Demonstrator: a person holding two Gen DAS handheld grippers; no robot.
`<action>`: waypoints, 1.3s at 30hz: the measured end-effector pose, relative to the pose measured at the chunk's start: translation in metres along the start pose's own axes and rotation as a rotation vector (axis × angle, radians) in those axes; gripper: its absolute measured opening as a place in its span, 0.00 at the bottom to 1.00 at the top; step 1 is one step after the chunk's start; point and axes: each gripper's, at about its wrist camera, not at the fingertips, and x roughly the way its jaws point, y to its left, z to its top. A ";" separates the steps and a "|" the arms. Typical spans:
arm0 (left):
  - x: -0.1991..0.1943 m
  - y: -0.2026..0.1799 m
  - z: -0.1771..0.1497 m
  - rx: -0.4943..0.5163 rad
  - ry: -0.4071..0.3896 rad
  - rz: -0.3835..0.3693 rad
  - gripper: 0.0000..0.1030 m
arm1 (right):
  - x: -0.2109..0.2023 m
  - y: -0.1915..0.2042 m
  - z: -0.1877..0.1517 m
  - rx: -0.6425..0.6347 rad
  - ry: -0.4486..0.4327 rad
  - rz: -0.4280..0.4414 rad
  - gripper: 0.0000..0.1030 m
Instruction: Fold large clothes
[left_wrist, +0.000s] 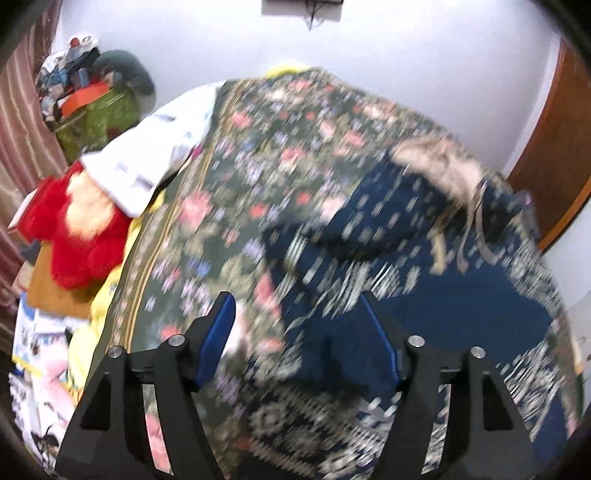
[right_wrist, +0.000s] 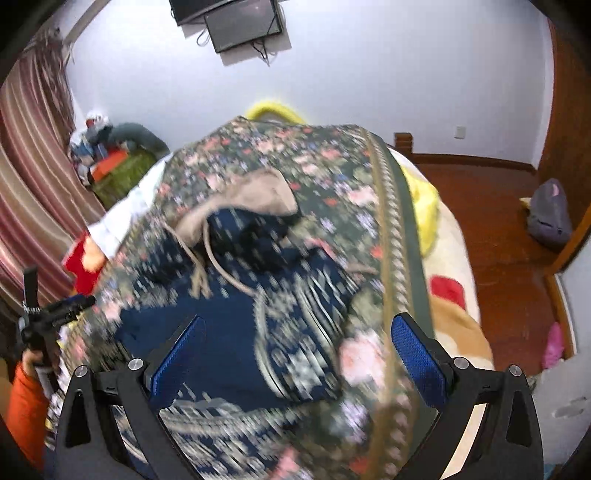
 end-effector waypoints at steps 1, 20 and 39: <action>0.000 -0.005 0.010 0.001 -0.010 -0.015 0.70 | 0.004 0.002 0.007 0.005 0.002 0.008 0.97; 0.137 -0.061 0.140 -0.104 0.057 -0.128 0.76 | 0.216 0.000 0.099 0.288 0.192 0.098 0.95; 0.124 -0.093 0.132 -0.069 0.061 -0.233 0.08 | 0.182 0.050 0.092 0.080 0.067 0.161 0.08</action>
